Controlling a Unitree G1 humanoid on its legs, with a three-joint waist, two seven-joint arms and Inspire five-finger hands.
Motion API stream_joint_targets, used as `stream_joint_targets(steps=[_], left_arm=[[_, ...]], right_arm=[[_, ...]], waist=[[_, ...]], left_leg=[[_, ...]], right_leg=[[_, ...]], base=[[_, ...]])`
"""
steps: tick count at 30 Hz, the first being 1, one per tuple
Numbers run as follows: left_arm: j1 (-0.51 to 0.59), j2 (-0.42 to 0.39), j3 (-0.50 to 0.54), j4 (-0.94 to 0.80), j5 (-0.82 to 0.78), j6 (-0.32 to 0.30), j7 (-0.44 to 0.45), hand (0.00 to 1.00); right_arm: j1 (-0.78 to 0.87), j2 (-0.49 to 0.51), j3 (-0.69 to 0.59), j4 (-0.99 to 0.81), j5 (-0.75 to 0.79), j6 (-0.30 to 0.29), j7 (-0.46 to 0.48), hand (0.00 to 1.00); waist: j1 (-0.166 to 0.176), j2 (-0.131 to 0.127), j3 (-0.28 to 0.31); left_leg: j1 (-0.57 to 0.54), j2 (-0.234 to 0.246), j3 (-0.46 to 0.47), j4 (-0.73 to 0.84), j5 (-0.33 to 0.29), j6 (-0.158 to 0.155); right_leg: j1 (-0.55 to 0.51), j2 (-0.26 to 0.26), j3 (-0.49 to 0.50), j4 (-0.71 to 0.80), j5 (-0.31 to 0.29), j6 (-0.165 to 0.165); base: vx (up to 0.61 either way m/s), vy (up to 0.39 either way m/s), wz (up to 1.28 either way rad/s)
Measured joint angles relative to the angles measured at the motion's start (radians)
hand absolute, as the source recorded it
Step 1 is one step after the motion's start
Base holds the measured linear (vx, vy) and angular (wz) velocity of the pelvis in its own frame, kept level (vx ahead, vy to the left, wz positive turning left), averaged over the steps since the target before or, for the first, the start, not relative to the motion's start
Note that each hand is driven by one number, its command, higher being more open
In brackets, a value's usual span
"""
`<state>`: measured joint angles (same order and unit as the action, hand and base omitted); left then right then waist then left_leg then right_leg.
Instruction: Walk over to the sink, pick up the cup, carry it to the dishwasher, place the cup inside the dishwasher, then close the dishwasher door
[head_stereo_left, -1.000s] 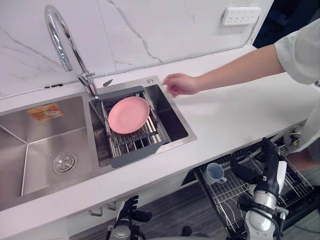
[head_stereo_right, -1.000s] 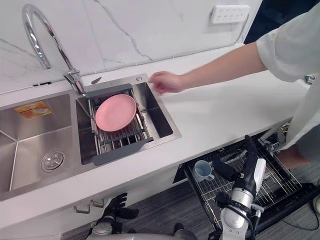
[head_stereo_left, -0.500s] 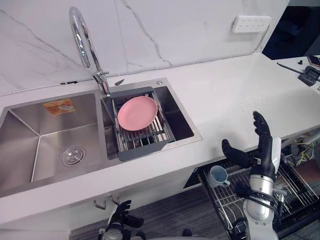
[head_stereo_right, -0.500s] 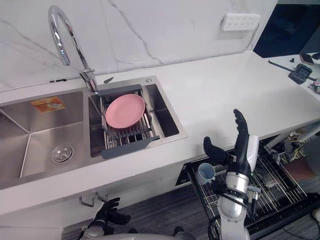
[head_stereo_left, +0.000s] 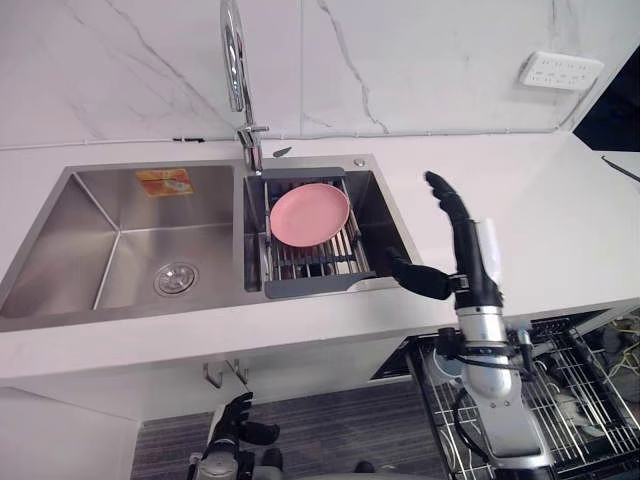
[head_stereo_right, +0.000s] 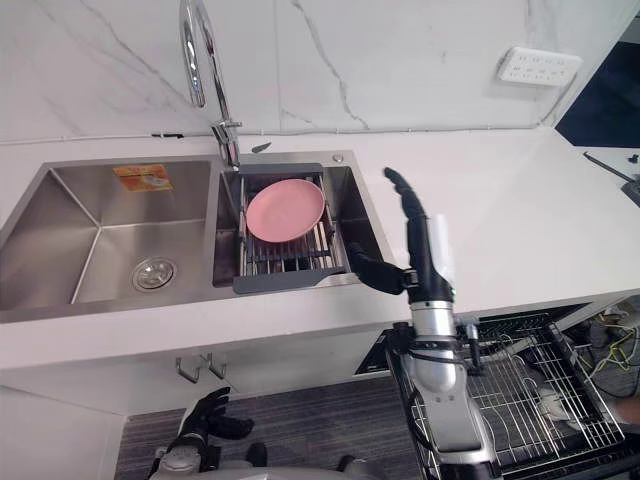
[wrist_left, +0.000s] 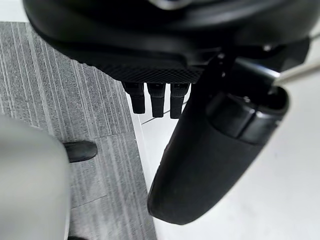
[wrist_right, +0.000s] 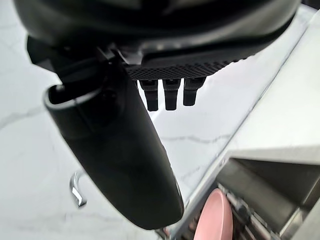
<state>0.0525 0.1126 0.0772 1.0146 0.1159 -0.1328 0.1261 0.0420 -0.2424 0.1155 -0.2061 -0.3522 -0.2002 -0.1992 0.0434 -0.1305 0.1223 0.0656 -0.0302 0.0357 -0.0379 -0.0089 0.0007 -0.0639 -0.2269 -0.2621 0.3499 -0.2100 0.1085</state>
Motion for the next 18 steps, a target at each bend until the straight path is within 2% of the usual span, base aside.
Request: stream_joint_targets(steps=[2,4,5,7,8,9,10,11,12,13,18], left_arm=[[-0.001,0.002,0.01,0.004,-0.001,-0.004,0.003,0.9],[-0.001,0.004,0.014,0.008,-0.015,-0.004,0.002,0.9],[-0.001,0.002,0.016,0.007,-0.021,-0.004,0.003,0.9],[0.0,0.003,0.035,0.011,-0.022,-0.004,0.005,0.9],[-0.001,0.005,0.037,0.014,-0.022,-0.004,0.006,0.9],[-0.001,0.008,0.037,0.014,-0.022,-0.005,0.003,0.9],[-0.008,0.016,0.043,0.015,-0.022,-0.006,-0.002,0.9],[-0.01,0.012,0.052,0.017,-0.022,-0.005,0.0,0.9],[-0.004,-0.001,0.063,0.015,-0.025,-0.007,0.002,0.9],[-0.002,-0.007,0.08,0.015,-0.03,-0.006,0.004,0.9],[0.003,-0.007,0.094,0.016,-0.038,-0.005,0.001,0.9]], right_arm=[[-0.018,-0.015,0.022,0.035,-0.011,0.001,0.013,0.9],[-0.018,-0.03,0.026,0.05,-0.035,0.004,0.023,0.9],[-0.02,-0.048,0.025,0.053,-0.036,0.004,0.026,0.9],[-0.021,-0.067,0.025,0.055,-0.045,0.003,0.026,0.9],[-0.021,-0.072,0.025,0.055,-0.046,0.001,0.026,0.9],[-0.021,-0.073,0.018,0.054,-0.052,-0.001,0.025,0.9],[-0.024,-0.073,0.009,0.055,-0.066,-0.002,0.025,0.9],[-0.024,-0.074,0.005,0.06,-0.066,-0.001,0.025,0.9],[-0.017,-0.077,-0.005,0.06,-0.066,0.0,0.025,0.9],[-0.006,-0.08,-0.017,0.061,-0.066,0.001,0.025,0.9],[0.013,-0.099,-0.085,0.066,-0.073,0.004,0.024,0.9]], waist=[[0.002,0.0,0.007],[-0.003,-0.002,0.009],[-0.011,0.009,0.015],[-0.025,0.015,0.018],[-0.026,0.012,0.016],[-0.028,0.001,0.011],[-0.027,-0.022,0.004],[-0.024,-0.006,0.006],[-0.017,0.023,0.003],[-0.011,0.041,0.002],[-0.012,0.042,0.002]], left_leg=[[0.019,-0.007,-0.009,0.002,-0.012,0.007],[0.03,-0.012,-0.04,0.017,-0.017,0.01],[0.038,-0.006,-0.075,0.025,-0.019,0.023],[0.027,0.015,-0.138,0.061,-0.034,0.018],[0.016,0.015,-0.154,0.076,-0.037,0.014],[-0.003,0.0,-0.182,0.101,-0.047,0.0],[-0.012,-0.023,-0.205,0.122,-0.061,-0.008],[-0.019,-0.018,-0.218,0.136,-0.067,-0.017],[-0.035,0.003,-0.228,0.149,-0.079,-0.023],[-0.041,0.022,-0.238,0.145,-0.084,-0.029],[-0.02,0.05,-0.262,0.127,-0.089,-0.038]], right_leg=[[-0.033,-0.009,0.063,0.114,0.003,0.004],[-0.049,-0.001,0.145,0.188,0.016,-0.015],[-0.078,0.018,0.203,0.252,0.022,-0.043],[-0.092,0.097,0.309,0.233,-0.042,-0.051],[-0.096,0.111,0.325,0.201,-0.042,-0.052],[-0.093,0.114,0.332,0.098,0.004,-0.044],[-0.086,0.095,0.326,0.04,0.049,-0.019],[-0.068,0.098,0.316,0.016,0.049,-0.019],[-0.043,0.113,0.297,-0.039,0.06,-0.025],[-0.028,0.13,0.282,-0.075,0.075,-0.033],[0.023,0.155,0.25,-0.131,0.086,-0.045]], base=[[0.07,0.032,0.12],[0.12,0.061,0.43],[0.16,0.008,0.77],[0.16,-0.047,0.9],[0.11,-0.1,0.88],[0.12,-0.146,0.88],[0.13,-0.162,0.79],[0.13,-0.133,0.49],[0.11,-0.092,0.3],[0.11,-0.078,0.24],[0.09,-0.049,0.13]])
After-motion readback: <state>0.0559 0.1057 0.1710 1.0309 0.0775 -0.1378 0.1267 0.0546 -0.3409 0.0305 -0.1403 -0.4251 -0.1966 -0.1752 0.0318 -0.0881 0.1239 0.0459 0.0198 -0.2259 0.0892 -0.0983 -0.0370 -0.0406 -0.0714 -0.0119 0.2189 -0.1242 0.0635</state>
